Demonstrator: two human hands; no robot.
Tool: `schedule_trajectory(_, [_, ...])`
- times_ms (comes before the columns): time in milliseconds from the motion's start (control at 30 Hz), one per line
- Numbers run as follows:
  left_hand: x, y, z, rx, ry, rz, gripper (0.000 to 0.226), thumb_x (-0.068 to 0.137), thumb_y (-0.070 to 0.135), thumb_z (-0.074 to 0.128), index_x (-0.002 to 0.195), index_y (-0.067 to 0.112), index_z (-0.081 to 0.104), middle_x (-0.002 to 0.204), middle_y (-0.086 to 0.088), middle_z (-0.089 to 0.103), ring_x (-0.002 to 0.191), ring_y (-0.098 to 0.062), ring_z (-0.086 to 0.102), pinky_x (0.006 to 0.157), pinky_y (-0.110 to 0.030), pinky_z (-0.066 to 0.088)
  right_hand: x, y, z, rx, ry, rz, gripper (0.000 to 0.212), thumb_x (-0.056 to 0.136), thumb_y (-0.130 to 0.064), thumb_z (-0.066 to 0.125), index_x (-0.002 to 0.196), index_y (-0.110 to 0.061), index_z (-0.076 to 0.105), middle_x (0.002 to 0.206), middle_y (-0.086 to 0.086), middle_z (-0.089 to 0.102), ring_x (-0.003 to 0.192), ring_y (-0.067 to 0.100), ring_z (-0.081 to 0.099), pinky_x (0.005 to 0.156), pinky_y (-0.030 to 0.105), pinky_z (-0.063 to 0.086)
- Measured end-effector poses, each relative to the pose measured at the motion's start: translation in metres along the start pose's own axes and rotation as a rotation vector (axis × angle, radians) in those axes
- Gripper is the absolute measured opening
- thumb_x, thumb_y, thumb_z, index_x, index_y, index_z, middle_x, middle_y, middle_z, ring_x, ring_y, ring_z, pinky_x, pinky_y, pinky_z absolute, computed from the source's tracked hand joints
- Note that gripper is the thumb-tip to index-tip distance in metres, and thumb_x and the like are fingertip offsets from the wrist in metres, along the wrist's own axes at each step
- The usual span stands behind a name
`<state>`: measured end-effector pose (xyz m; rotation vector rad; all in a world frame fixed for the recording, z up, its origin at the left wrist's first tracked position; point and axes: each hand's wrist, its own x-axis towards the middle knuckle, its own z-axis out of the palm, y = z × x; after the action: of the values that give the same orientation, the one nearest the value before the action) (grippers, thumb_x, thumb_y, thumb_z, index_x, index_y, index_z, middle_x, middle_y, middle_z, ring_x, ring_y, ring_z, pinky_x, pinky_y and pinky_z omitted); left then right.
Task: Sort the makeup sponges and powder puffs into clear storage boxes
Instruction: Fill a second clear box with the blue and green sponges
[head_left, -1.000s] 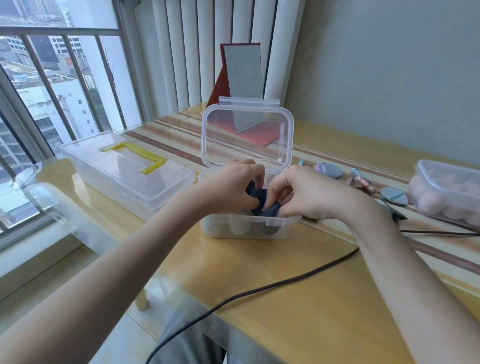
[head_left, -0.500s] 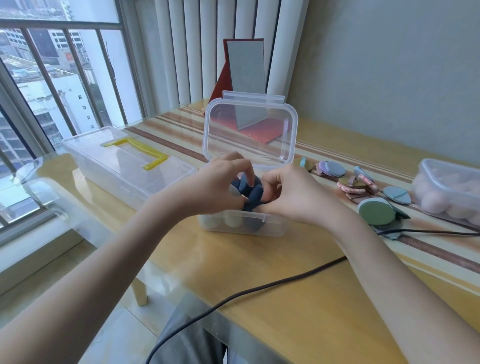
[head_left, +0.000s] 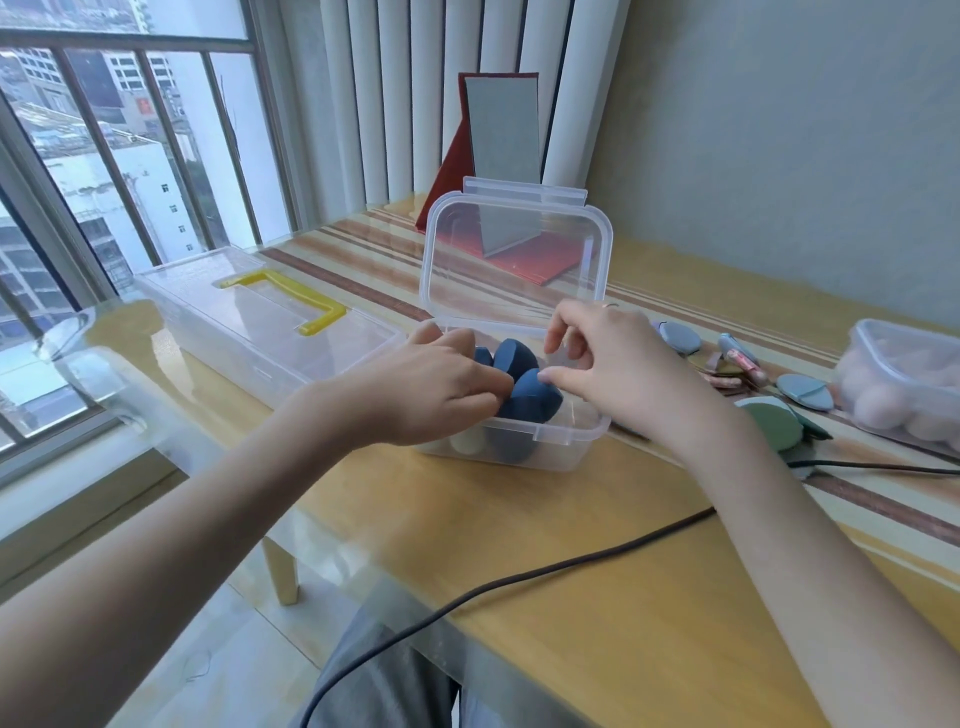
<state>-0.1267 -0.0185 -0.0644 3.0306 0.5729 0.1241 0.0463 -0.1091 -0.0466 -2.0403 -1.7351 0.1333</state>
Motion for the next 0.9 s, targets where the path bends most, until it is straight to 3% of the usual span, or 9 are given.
schedule_trajectory(67, [0.0, 0.002, 0.001, 0.027, 0.04, 0.013, 0.037, 0.095, 0.032, 0.022, 0.087, 0.021, 0.056, 0.079, 0.0, 0.05, 0.082, -0.011, 0.027, 0.082, -0.029, 0.017, -0.003, -0.007, 0.008, -0.17, -0.062, 0.012, 0.016, 0.093, -0.035, 0.059, 0.096, -0.02, 0.053, 0.093, 0.001, 0.058, 0.082, 0.019, 0.055, 0.066, 0.033, 0.045])
schedule_trajectory(167, [-0.002, 0.005, 0.003, 0.006, 0.142, 0.03, 0.033, 0.09, 0.033, 0.029, 0.083, 0.02, 0.058, 0.089, 0.006, 0.049, 0.091, -0.012, 0.032, 0.09, -0.032, 0.028, -0.004, -0.012, 0.016, -0.293, -0.097, 0.019, 0.023, 0.099, -0.039, 0.046, 0.095, -0.017, 0.05, 0.091, 0.005, 0.06, 0.08, 0.023, 0.055, 0.054, 0.031, 0.034])
schedule_trajectory(267, [-0.007, 0.003, 0.007, -0.088, 0.358, -0.102, 0.013, 0.087, 0.023, 0.047, 0.093, 0.022, 0.059, 0.105, 0.006, 0.048, 0.105, -0.015, 0.034, 0.092, -0.029, 0.025, -0.005, -0.012, 0.011, -0.132, -0.106, 0.061, 0.022, 0.096, -0.041, 0.051, 0.095, -0.019, 0.053, 0.083, -0.001, 0.062, 0.077, 0.017, 0.058, 0.055, 0.03, 0.037])
schedule_trajectory(367, [-0.011, 0.0, 0.013, -0.063, 0.466, -0.298, 0.016, 0.085, 0.017, 0.051, 0.098, 0.024, 0.059, 0.115, 0.004, 0.054, 0.117, -0.019, 0.036, 0.101, -0.034, 0.02, -0.004, -0.01, 0.004, 0.029, -0.13, 0.099, 0.015, 0.096, -0.037, 0.053, 0.098, -0.023, 0.054, 0.086, -0.005, 0.064, 0.081, 0.014, 0.058, 0.061, 0.028, 0.041])
schedule_trajectory(500, [-0.007, 0.006, 0.019, -0.027, 0.416, -0.313, 0.021, 0.087, 0.015, 0.041, 0.102, 0.019, 0.056, 0.111, 0.0, 0.059, 0.111, -0.025, 0.049, 0.103, -0.036, 0.021, -0.004, -0.006, 0.0, -0.021, -0.321, 0.055, 0.009, 0.101, -0.028, 0.044, 0.108, -0.027, 0.049, 0.09, -0.006, 0.062, 0.085, 0.015, 0.058, 0.071, 0.034, 0.049])
schedule_trajectory(600, [-0.006, 0.01, 0.021, -0.043, 0.404, -0.309, 0.031, 0.084, 0.018, 0.028, 0.102, 0.018, 0.053, 0.104, 0.001, 0.061, 0.101, -0.023, 0.052, 0.101, -0.036, 0.022, -0.004, -0.005, -0.005, 0.0, -0.427, 0.064, 0.018, 0.098, -0.032, 0.05, 0.115, -0.031, 0.051, 0.093, -0.017, 0.063, 0.083, 0.001, 0.057, 0.064, 0.022, 0.044])
schedule_trajectory(767, [-0.004, 0.006, 0.018, -0.065, 0.317, -0.253, 0.033, 0.092, 0.012, 0.035, 0.1, 0.025, 0.064, 0.096, 0.012, 0.061, 0.101, -0.014, 0.046, 0.101, -0.037, 0.018, -0.003, -0.016, 0.02, -0.134, -0.15, 0.027, 0.009, 0.095, -0.033, 0.056, 0.099, -0.03, 0.063, 0.089, -0.007, 0.067, 0.089, 0.018, 0.059, 0.085, 0.033, 0.041])
schedule_trajectory(900, [0.001, 0.0, 0.012, 0.002, 0.135, -0.208, 0.04, 0.094, 0.019, 0.032, 0.103, 0.034, 0.068, 0.115, 0.016, 0.054, 0.114, -0.011, 0.038, 0.103, -0.041, 0.02, -0.001, -0.011, 0.013, 0.026, -0.239, 0.074, 0.022, 0.098, -0.018, 0.052, 0.109, -0.028, 0.068, 0.099, -0.003, 0.069, 0.09, 0.013, 0.062, 0.073, 0.025, 0.042])
